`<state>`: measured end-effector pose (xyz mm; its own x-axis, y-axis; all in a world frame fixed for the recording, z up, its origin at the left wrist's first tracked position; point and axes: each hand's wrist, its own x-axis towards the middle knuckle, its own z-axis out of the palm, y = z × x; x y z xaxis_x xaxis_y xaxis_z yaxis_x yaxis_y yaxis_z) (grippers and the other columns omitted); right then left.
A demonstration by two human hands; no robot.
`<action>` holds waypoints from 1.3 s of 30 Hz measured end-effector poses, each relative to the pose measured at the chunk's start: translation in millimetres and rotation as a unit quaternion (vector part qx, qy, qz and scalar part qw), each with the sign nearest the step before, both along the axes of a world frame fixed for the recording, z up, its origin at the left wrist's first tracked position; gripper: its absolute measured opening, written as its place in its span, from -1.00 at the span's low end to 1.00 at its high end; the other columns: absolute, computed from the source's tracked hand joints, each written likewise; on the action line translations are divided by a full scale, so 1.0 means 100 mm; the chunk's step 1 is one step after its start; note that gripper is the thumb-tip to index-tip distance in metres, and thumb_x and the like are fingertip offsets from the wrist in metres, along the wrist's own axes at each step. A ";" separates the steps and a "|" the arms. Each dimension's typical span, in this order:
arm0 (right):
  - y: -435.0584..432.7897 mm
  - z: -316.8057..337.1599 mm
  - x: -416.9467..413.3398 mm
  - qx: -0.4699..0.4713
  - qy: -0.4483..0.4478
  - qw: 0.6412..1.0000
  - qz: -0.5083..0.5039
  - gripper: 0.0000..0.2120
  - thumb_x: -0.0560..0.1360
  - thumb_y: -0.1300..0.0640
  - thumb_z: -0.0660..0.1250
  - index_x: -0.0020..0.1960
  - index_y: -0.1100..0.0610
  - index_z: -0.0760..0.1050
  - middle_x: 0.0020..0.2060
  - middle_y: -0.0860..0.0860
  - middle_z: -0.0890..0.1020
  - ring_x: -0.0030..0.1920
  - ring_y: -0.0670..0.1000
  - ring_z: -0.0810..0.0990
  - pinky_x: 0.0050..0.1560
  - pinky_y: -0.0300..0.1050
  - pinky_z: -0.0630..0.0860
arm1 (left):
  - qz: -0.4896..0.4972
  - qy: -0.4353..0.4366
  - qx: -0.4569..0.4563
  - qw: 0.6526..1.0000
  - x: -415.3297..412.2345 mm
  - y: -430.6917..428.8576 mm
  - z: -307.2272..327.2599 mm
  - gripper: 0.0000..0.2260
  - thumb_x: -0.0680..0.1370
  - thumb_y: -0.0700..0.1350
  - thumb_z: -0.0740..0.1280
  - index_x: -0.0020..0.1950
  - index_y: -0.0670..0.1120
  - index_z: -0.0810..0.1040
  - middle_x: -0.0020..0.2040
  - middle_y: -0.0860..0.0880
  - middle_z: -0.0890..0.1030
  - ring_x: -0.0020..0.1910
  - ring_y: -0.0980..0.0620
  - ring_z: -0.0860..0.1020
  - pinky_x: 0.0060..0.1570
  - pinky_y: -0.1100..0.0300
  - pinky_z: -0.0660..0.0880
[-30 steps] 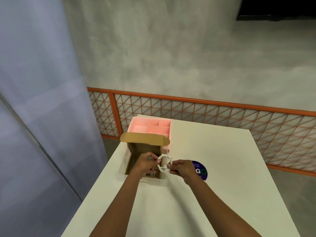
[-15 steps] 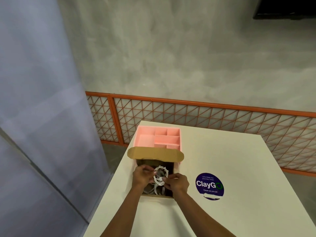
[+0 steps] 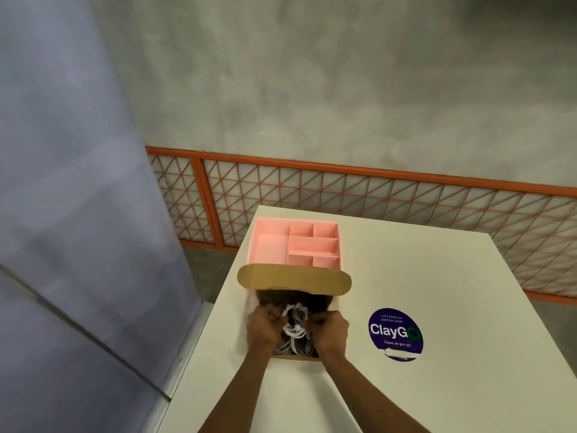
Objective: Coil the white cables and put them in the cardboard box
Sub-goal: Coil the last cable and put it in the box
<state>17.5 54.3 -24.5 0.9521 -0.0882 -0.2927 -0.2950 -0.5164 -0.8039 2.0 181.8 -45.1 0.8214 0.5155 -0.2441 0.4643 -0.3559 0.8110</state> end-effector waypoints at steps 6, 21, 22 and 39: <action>-0.02 0.00 -0.10 -0.043 0.042 0.997 0.041 -0.81 0.27 0.13 0.58 -0.14 0.11 0.67 -0.13 0.03 0.69 -0.11 0.05 0.61 -0.11 -0.19 0.46 | -0.006 0.044 0.017 0.999 -0.12 0.01 -0.13 -0.70 0.38 -0.18 0.52 -0.37 0.00 0.41 -0.25 -0.12 0.58 -0.25 -0.09 0.55 -0.14 0.07 0.55; -0.13 0.02 -0.14 -0.057 0.009 0.995 0.083 -0.84 0.38 0.18 0.50 -0.05 0.18 0.68 -0.10 0.09 0.69 -0.16 0.05 0.59 -0.16 -0.21 0.44 | -0.013 0.087 0.083 0.993 -0.22 -0.04 -0.01 -0.85 0.47 -0.01 0.44 -0.09 -0.08 0.59 -0.01 -0.12 0.61 -0.08 -0.11 0.61 -0.08 0.11 0.55; -0.15 0.01 -0.13 -0.054 0.009 0.995 0.083 -0.84 0.38 0.20 0.49 -0.04 0.18 0.68 -0.09 0.10 0.69 -0.14 0.06 0.61 -0.15 -0.20 0.46 | -0.014 0.084 0.086 0.993 -0.22 -0.04 0.00 -0.83 0.49 -0.01 0.42 -0.06 -0.11 0.61 0.00 -0.13 0.62 -0.06 -0.13 0.61 -0.08 0.13 0.52; -0.43 0.38 0.11 0.075 -0.142 0.987 -0.010 -0.37 0.38 0.25 0.49 0.35 0.17 0.27 0.15 0.15 0.52 0.07 0.16 0.57 -0.06 -0.11 0.50 | 0.066 -0.169 -0.040 0.983 -0.34 0.20 0.53 -0.21 0.38 -0.16 0.52 0.48 -0.08 0.14 0.25 -0.04 0.40 0.16 -0.05 0.45 0.14 -0.01 0.48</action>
